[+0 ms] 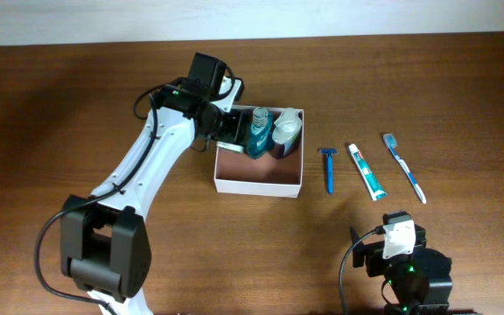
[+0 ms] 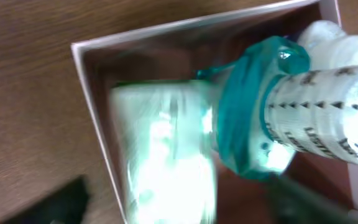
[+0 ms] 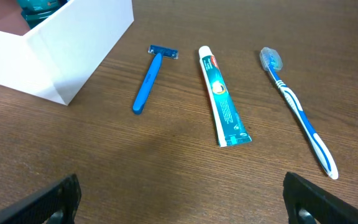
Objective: Pack container
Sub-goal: 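Lower the soap bar box into the white box and release, then withdraw the left gripper to the left side, then reach the right gripper to the blue razor and grasp it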
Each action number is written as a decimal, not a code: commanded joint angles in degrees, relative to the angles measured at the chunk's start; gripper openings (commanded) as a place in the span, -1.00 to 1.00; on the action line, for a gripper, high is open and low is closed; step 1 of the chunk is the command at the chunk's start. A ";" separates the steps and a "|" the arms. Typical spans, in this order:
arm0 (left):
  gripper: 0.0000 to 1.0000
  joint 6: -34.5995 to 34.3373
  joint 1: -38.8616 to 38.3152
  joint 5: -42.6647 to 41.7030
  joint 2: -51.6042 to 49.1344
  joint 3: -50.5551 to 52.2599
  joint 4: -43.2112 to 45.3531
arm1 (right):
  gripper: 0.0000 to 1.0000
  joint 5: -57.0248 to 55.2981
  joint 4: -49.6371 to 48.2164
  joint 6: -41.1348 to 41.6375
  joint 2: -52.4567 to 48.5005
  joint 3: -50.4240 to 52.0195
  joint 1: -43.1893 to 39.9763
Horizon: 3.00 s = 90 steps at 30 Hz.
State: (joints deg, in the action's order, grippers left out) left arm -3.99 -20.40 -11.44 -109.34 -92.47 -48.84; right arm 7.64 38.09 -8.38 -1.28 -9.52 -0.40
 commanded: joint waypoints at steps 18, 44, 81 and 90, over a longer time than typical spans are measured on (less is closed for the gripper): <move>0.99 0.42 15.10 8.79 18.12 -11.52 -24.41 | 0.98 0.33 0.02 -0.13 0.33 0.31 -0.42; 0.99 0.42 22.71 12.94 26.32 -11.52 -37.57 | 0.97 20.59 -9.79 30.08 -2.56 -6.25 -0.35; 0.99 0.42 22.71 12.94 26.32 -11.52 -37.57 | 0.38 -11.28 5.31 22.71 -105.53 -60.08 13.68; 0.99 0.42 22.71 12.94 26.32 -11.52 -37.57 | -0.22 -8.48 2.91 22.62 -108.72 -60.08 13.51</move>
State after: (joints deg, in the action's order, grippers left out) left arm -4.03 2.07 1.13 -83.79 -103.39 -86.37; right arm -0.43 41.60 13.52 -109.38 -68.73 13.17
